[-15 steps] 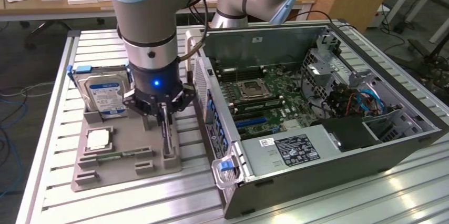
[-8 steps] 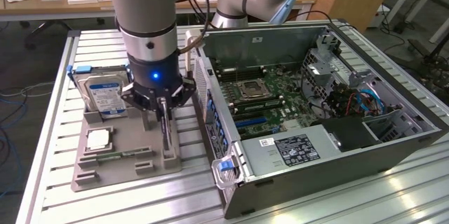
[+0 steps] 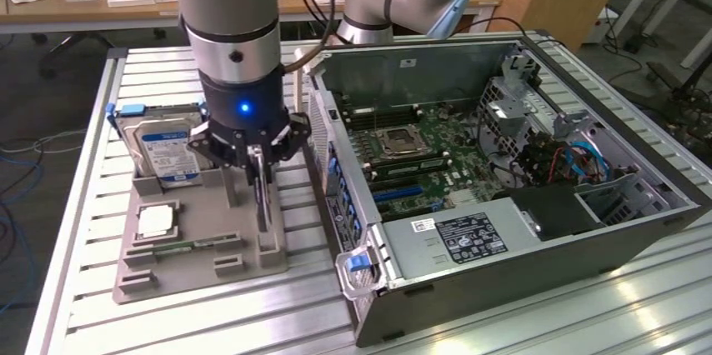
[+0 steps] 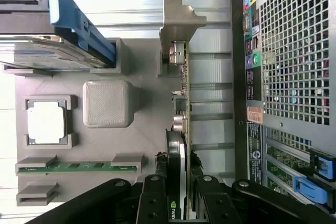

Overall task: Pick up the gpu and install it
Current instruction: 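Pick up the gpu and move the gpu toward the slot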

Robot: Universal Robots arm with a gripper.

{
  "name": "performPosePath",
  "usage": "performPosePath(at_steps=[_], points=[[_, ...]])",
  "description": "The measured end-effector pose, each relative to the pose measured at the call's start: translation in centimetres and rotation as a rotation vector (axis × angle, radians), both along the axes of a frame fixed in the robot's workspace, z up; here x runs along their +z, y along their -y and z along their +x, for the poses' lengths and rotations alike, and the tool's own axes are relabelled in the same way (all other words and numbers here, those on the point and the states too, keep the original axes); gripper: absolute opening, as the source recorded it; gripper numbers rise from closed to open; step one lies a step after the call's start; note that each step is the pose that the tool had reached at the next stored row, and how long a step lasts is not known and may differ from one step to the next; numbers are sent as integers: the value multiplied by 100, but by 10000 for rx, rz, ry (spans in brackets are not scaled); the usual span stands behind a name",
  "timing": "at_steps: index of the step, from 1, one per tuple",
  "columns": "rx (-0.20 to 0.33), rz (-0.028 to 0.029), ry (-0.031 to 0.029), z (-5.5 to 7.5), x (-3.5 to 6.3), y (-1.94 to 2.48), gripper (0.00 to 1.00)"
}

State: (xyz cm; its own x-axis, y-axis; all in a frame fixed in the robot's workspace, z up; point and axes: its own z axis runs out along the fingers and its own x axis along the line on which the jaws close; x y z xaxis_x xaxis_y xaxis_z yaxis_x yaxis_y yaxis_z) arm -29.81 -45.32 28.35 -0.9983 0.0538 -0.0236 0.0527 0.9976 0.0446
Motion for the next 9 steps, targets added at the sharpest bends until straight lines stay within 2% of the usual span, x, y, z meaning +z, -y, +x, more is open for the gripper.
performPosePath(at_steps=[9], points=[[0,0,-1,0,142,0,27]])
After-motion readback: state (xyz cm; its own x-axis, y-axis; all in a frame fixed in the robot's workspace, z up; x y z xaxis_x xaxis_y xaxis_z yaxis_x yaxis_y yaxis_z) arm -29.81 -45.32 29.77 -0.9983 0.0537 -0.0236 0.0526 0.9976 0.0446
